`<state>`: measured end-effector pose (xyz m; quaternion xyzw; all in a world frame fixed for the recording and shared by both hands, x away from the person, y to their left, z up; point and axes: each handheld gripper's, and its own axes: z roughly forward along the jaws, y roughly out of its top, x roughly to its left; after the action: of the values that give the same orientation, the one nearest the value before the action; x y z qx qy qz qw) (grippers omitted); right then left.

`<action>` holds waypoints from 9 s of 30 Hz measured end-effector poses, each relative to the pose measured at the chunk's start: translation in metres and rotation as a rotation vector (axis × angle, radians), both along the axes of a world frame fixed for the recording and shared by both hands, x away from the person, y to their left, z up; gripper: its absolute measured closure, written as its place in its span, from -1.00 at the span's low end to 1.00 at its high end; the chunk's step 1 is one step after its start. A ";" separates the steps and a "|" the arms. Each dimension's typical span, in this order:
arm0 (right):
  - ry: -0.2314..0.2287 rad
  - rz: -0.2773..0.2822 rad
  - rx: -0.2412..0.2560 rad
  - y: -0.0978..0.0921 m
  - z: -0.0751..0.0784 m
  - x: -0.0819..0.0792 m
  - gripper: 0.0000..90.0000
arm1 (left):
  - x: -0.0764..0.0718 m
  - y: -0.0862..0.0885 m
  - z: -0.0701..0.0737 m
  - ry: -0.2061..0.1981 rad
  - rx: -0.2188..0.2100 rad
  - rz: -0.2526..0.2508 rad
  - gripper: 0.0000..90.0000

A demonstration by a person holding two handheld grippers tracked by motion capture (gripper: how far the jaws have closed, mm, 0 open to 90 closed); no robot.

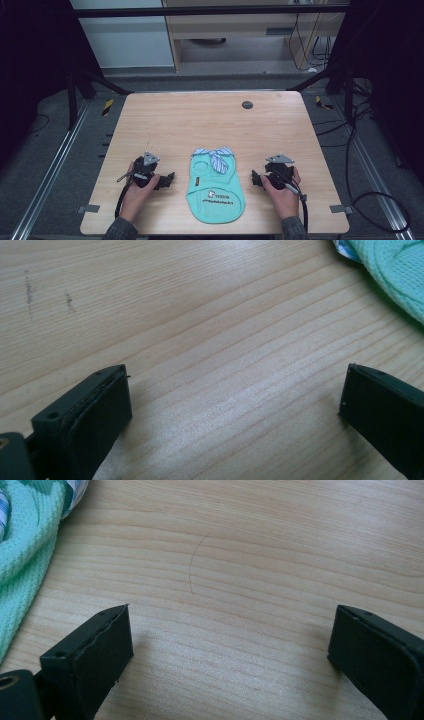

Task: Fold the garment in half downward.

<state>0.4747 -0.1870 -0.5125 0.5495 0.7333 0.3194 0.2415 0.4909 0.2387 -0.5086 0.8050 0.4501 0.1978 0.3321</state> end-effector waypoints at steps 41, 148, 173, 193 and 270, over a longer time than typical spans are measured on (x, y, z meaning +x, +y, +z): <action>0.032 0.320 -0.102 0.060 0.059 0.085 0.64 | 0.085 -0.076 0.064 0.034 0.022 -0.160 -0.41; 0.020 0.528 -0.124 0.089 0.076 0.074 0.86 | 0.081 -0.108 0.085 0.068 0.108 -0.454 0.92; -0.024 0.543 -0.157 0.080 0.093 0.082 0.86 | 0.090 -0.119 0.101 0.047 0.136 -0.478 0.92; -0.089 0.548 -0.202 0.096 0.106 0.060 0.86 | 0.063 -0.102 0.106 -0.009 0.108 -0.414 0.92; -0.128 0.495 -0.207 0.087 0.118 0.105 0.83 | 0.107 -0.121 0.129 -0.077 0.149 -0.380 0.91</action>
<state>0.5795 -0.1004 -0.3942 0.3048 0.8572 0.3263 0.2568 0.5980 0.1178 -0.3792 0.8895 0.2612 0.1949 0.3202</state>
